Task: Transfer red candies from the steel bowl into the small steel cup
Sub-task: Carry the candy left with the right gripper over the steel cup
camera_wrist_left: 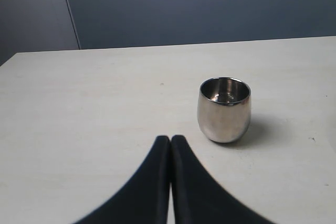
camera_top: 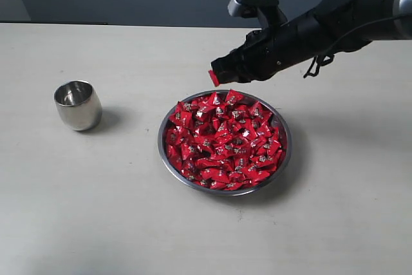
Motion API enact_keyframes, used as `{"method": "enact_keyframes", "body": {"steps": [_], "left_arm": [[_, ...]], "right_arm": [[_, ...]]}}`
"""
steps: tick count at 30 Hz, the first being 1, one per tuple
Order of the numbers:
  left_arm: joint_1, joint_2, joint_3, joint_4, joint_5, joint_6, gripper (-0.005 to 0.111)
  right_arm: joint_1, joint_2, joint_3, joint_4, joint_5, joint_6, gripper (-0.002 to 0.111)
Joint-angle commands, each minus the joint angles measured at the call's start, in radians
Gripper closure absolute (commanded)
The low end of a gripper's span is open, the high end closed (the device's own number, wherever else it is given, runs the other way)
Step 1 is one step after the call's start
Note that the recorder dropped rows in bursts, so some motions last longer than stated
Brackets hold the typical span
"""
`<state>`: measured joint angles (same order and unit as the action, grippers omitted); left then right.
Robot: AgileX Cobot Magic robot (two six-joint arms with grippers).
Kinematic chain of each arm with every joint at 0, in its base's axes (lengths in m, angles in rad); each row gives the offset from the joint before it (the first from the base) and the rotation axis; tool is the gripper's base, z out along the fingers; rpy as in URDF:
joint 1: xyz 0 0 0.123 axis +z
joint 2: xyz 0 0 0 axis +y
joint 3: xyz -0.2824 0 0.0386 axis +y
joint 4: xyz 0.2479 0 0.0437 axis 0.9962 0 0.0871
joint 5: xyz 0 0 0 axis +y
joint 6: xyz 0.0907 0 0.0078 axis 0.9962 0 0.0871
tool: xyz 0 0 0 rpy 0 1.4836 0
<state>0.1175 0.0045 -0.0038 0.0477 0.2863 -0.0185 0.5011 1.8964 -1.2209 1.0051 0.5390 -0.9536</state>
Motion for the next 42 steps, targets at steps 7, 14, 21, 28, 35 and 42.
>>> {"method": "enact_keyframes", "body": {"steps": [7, 14, 21, 28, 35, 42], "left_arm": [[0.001, -0.004, 0.004, -0.002, -0.002, -0.001, 0.106], [0.001, -0.004, 0.004, -0.002, -0.002, -0.001, 0.106], [0.001, -0.004, 0.004, -0.002, -0.002, -0.001, 0.106], [0.001, -0.004, 0.004, -0.002, -0.002, -0.001, 0.106], [0.001, -0.004, 0.004, -0.002, -0.002, -0.001, 0.106], [0.001, -0.004, 0.004, -0.002, -0.002, -0.001, 0.106]], "right_arm": [[0.012, 0.129, -0.235, 0.131, 0.150, -0.067, 0.109], [0.108, 0.246, -0.397, 0.129, 0.192, -0.067, 0.109], [0.199, 0.399, -0.631, 0.127, 0.250, 0.033, 0.109], [0.246, 0.525, -0.829, 0.091, 0.292, 0.147, 0.109], [0.267, 0.587, -0.915, 0.091, 0.283, 0.180, 0.109], [0.282, 0.619, -0.938, 0.100, 0.268, 0.195, 0.109]]}}
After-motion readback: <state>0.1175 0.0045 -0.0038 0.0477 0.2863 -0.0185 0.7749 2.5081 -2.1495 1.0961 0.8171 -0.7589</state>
